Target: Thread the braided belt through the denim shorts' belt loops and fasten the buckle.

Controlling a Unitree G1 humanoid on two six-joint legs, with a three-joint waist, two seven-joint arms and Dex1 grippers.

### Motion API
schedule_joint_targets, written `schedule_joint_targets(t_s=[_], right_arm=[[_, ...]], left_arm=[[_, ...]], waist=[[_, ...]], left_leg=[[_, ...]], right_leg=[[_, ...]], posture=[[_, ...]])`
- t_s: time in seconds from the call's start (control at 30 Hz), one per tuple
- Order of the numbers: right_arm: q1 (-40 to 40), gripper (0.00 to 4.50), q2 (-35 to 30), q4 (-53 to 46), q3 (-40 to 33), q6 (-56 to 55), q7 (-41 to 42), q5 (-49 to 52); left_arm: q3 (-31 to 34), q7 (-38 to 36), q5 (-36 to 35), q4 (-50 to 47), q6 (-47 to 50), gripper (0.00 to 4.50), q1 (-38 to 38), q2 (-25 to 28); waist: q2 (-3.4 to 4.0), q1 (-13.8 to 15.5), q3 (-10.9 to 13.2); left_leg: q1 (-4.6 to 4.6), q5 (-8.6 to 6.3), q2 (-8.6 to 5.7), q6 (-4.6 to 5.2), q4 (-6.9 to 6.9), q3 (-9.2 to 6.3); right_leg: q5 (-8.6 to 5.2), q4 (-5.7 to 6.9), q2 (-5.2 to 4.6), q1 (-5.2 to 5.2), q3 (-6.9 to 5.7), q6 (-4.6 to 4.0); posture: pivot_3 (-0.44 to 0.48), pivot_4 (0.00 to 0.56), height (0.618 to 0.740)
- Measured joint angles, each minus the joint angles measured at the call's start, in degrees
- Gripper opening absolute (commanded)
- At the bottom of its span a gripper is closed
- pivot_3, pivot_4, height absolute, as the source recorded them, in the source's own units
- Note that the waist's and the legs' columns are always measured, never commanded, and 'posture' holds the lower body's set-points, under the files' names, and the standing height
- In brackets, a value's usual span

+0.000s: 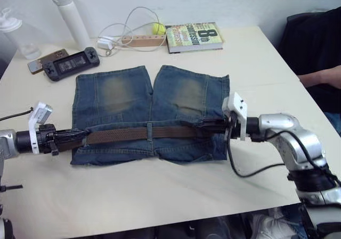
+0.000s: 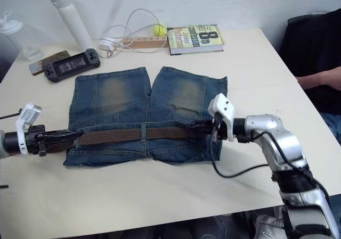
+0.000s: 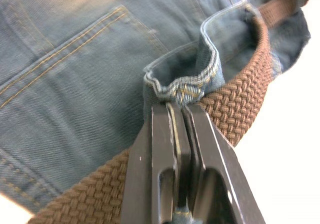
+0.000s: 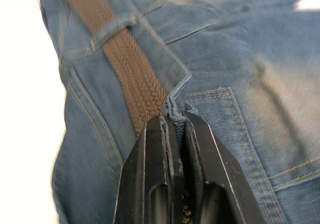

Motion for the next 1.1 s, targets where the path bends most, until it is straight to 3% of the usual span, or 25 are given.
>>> schedule_joint_targets(t_s=[0.13, 0.2, 0.27, 0.33, 0.57, 0.63, 0.67, 0.7, 0.9, 0.97, 1.03, 1.1], right_arm=[[3.46, 0.00, -0.05, -0.28, -0.35, -10.54, -1.31, -4.40], [12.20, 0.00, -0.16, -0.60, -2.78, -31.42, -3.71, -10.85], [18.40, 0.00, -0.21, -0.08, -4.51, -44.59, -4.95, -14.06], [29.07, 0.00, -0.23, 3.89, -5.73, -64.28, -6.91, -16.55], [37.50, 0.00, -3.01, 7.25, -6.69, -81.21, -10.56, -18.62], [38.48, 0.89, -4.83, 7.13, -6.64, -82.28, -11.43, -18.57], [38.63, 1.10, -5.21, 7.12, -6.62, -82.40, -11.62, -18.54], [38.85, 1.63, -5.85, 7.18, -6.63, -82.41, -12.00, -18.43], [39.16, 3.78, -8.10, 8.02, -6.78, -82.37, -12.64, -17.35], [39.36, 4.50, -10.12, 10.05, -6.88, -82.53, -12.71, -15.74], [40.22, 4.50, -13.69, 15.35, -8.45, -84.02, -12.65, -14.10], [39.90, 4.50, -14.23, 18.59, -11.26, -83.98, -12.84, -13.50]], left_arm=[[1.61, -2.08, -0.97, -3.67, -0.86, 0.02, 4.31, 0.06], [5.85, -5.34, -2.58, -10.30, -2.51, 0.02, 12.26, 0.35], [9.24, -7.86, -2.44, -15.15, -6.63, 0.02, 18.65, 0.19], [9.95, -8.59, 2.16, -17.48, -14.80, 0.02, 30.16, 0.17], [7.13, -7.45, 4.85, -17.77, -20.27, 0.02, 34.26, -0.97], [5.64, -6.34, 4.73, -18.08, -17.91, 0.00, 34.39, -0.86], [5.32, -6.38, 4.17, -18.15, -16.30, 0.00, 34.48, -0.38], [5.15, -6.48, 3.43, -18.07, -13.70, 0.72, 34.83, 0.63], [5.48, -8.56, 0.20, -17.92, -5.37, 2.72, 35.90, 4.46], [6.95, -8.64, -4.79, -17.56, 1.30, 3.46, 37.05, 7.15], [12.49, -8.66, -13.14, -14.93, 6.75, 4.23, 38.64, 10.96], [15.97, -8.66, -15.97, -12.40, 8.28, 4.46, 38.56, 12.42]], waist=[[-0.02, 0.21, 0.01], [-0.07, 1.07, -0.02], [-0.10, 1.36, -0.04], [-0.08, 1.48, -0.04], [-0.08, 1.43, 0.00], [-0.09, 1.34, 0.00], [-0.10, 1.35, 0.00], [-0.13, 1.35, -0.01], [-0.14, 1.34, 0.00], [-0.14, 1.38, 0.02], [-0.20, 1.43, 0.05], [-0.14, 1.44, 0.06]], left_leg=[[0.05, 0.00, -0.01, 0.01, 0.04, 0.01], [0.19, -0.04, 0.00, 0.02, -0.02, 0.02], [0.25, -0.06, 0.01, 0.05, -0.07, 0.04], [0.85, -0.11, 0.07, 0.11, -0.18, 0.10], [2.27, -0.85, 0.54, 0.16, -0.29, 0.09], [2.29, -0.86, 0.58, 0.14, -0.28, 0.10], [2.29, -0.86, 0.59, 0.14, -0.28, 0.10], [2.30, -0.87, 0.62, 0.12, -0.28, 0.10], [2.37, -0.89, 0.67, 0.08, -0.27, 0.10], [2.40, -0.90, 0.73, 0.07, -0.27, 0.09], [2.41, -0.93, 0.81, 0.03, -0.23, 0.08], [2.51, -0.95, 0.81, 0.00, -0.23, 0.08]], right_leg=[[0.00, -0.12, -0.01, 0.07, 0.01, 0.00], [0.00, -0.15, 0.00, 0.17, 0.02, 0.00], [0.00, -0.19, 0.02, 0.23, 0.04, 0.00], [-0.01, -0.52, 0.06, 0.97, 0.01, -0.02], [-0.17, -0.89, 0.47, 2.41, 0.02, -0.30], [-0.17, -0.92, 0.54, 2.43, 0.03, -0.30], [-0.18, -0.90, 0.54, 2.43, 0.03, -0.31], [-0.18, -0.91, 0.59, 2.43, 0.03, -0.32], [-0.22, -0.90, 0.67, 2.49, 0.04, -0.38], [-0.25, -0.90, 0.71, 2.53, 0.03, -0.43], [-0.27, -0.92, 0.78, 2.56, -0.01, -0.47], [-0.28, -0.96, 0.80, 2.65, -0.01, -0.49]], posture=[[0.000, 0.150, 0.734], [0.000, 0.150, 0.734], [0.000, 0.150, 0.734], [0.000, 0.150, 0.734], [0.000, 0.150, 0.734], [0.000, 0.150, 0.734], [0.000, 0.150, 0.734], [0.000, 0.150, 0.734], [0.000, 0.150, 0.734], [0.000, 0.150, 0.734], [0.000, 0.150, 0.734], [0.000, 0.150, 0.734]])
